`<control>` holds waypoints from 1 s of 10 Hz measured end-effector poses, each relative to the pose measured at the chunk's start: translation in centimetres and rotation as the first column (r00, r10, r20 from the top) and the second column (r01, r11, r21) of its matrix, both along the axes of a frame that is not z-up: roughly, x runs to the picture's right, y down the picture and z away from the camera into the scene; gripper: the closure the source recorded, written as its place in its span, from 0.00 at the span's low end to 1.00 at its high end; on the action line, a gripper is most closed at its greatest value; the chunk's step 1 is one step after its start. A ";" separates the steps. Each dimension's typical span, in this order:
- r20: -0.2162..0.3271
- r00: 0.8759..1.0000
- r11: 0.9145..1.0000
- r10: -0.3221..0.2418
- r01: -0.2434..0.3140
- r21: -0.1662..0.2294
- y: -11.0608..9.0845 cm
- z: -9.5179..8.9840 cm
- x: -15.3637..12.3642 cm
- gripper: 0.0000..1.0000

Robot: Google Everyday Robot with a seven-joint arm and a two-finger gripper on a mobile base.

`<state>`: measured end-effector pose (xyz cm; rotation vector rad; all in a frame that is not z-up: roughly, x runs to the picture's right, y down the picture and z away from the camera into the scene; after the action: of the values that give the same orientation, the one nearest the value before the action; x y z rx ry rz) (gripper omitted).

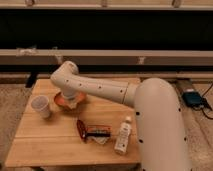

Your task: Drag the ceramic bowl in a circle

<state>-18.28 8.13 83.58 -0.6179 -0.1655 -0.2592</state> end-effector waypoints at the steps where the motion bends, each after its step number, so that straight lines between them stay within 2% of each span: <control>1: -0.021 0.999 1.000 0.024 -0.024 0.005 -1.0 0.9 0.6 1.00; 3: -0.089 0.991 0.995 0.102 -0.100 0.021 -3.4 2.9 3.1 1.00; 4: -0.108 0.985 0.991 0.132 -0.129 0.029 -4.0 3.2 4.1 1.00; 5: -0.140 0.976 0.986 0.168 -0.164 0.039 -4.1 3.4 6.1 1.00; 7: -0.167 0.967 0.981 0.194 -0.189 0.045 -3.8 3.2 8.3 1.00; 8: -0.179 0.963 0.979 0.203 -0.198 0.045 -3.3 2.7 9.8 0.97; 10: -0.179 0.964 0.981 0.196 -0.194 0.028 -2.1 1.6 11.6 0.77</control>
<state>-6.70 5.99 85.13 -0.6073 -0.0485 -0.0121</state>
